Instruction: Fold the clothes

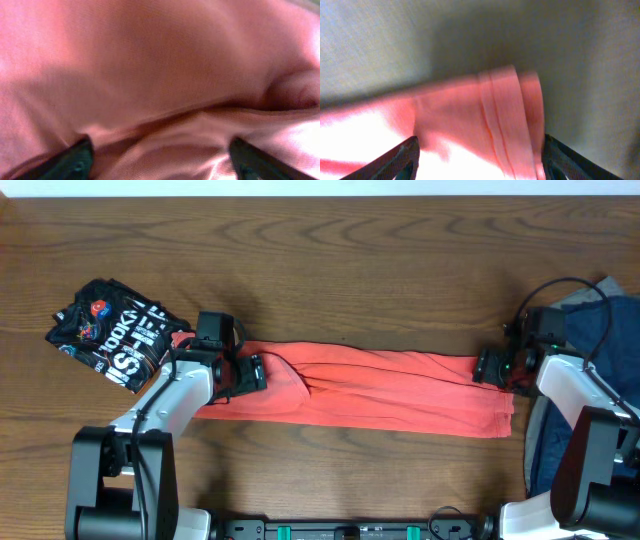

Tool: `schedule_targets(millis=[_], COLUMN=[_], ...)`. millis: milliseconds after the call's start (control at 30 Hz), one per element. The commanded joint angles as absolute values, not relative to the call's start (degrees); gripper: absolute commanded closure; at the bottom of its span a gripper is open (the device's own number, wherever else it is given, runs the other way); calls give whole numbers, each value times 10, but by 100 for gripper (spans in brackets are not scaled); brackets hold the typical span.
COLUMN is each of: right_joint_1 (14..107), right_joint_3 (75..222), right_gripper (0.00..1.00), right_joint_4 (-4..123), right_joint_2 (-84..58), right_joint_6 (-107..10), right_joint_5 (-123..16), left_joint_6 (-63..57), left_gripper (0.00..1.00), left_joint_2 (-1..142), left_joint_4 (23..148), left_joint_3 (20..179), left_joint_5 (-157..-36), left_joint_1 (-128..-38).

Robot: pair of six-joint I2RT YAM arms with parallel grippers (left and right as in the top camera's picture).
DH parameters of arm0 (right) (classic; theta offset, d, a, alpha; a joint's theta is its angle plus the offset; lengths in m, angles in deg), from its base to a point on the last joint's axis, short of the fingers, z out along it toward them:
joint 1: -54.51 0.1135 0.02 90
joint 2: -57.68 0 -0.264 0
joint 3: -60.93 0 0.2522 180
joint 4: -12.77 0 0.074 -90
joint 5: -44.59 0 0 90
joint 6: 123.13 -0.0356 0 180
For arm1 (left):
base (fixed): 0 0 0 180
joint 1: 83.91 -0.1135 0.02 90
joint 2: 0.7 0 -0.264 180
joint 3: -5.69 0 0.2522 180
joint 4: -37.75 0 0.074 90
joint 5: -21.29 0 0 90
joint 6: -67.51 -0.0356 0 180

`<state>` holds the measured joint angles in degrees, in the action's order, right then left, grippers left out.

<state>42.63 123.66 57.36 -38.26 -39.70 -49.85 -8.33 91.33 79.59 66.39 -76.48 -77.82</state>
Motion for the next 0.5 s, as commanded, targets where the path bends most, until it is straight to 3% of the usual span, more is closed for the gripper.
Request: schedule_targets(millis=[0, 467], right_joint_1=[402, 377], right_joint_3=[1255, 1243], right_gripper=[24, 22], right_joint_4=[623, 686], right_joint_2=[-387, -387], right_joint_6=[-408, -375], right_joint_5=[-485, -524], left_joint_6=[-113, -94], left_gripper=[0, 2], left_joint_2=[875, 791], left_joint_4=[843, 904], left_joint_3=[691, 696], left_joint_5=[-769, -732], left_joint_1=[-782, -782])
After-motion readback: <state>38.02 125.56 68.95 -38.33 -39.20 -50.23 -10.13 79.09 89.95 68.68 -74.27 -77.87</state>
